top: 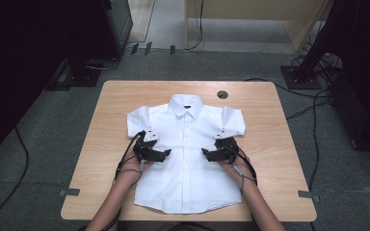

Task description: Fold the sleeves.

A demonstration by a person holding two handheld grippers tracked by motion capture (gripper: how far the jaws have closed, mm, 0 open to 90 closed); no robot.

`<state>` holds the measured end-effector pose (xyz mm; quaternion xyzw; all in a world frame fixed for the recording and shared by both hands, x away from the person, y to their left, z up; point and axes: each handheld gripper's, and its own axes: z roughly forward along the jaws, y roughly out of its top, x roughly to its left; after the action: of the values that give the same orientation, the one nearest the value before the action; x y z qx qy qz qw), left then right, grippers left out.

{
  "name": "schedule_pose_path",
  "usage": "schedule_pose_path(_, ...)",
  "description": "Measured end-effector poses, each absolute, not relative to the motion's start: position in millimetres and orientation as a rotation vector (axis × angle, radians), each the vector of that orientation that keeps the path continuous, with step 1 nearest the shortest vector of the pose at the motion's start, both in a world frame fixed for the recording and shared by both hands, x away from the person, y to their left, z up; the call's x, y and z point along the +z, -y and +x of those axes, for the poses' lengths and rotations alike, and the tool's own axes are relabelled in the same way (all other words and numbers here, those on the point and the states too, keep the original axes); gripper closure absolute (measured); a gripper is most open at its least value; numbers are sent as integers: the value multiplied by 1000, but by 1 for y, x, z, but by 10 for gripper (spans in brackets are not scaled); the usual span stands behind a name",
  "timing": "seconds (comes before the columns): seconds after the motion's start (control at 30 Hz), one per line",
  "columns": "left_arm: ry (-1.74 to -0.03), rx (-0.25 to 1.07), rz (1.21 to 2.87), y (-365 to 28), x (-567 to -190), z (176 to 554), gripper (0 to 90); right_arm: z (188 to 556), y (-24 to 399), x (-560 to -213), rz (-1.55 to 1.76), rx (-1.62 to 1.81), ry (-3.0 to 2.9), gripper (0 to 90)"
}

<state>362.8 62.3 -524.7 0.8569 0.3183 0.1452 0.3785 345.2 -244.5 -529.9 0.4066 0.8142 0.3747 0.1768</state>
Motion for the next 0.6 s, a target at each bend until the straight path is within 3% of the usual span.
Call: schedule_pose_path(0.6,-785,356,2200,-62,-525,329,191,312,248,-530,1136,1066,-2318,186)
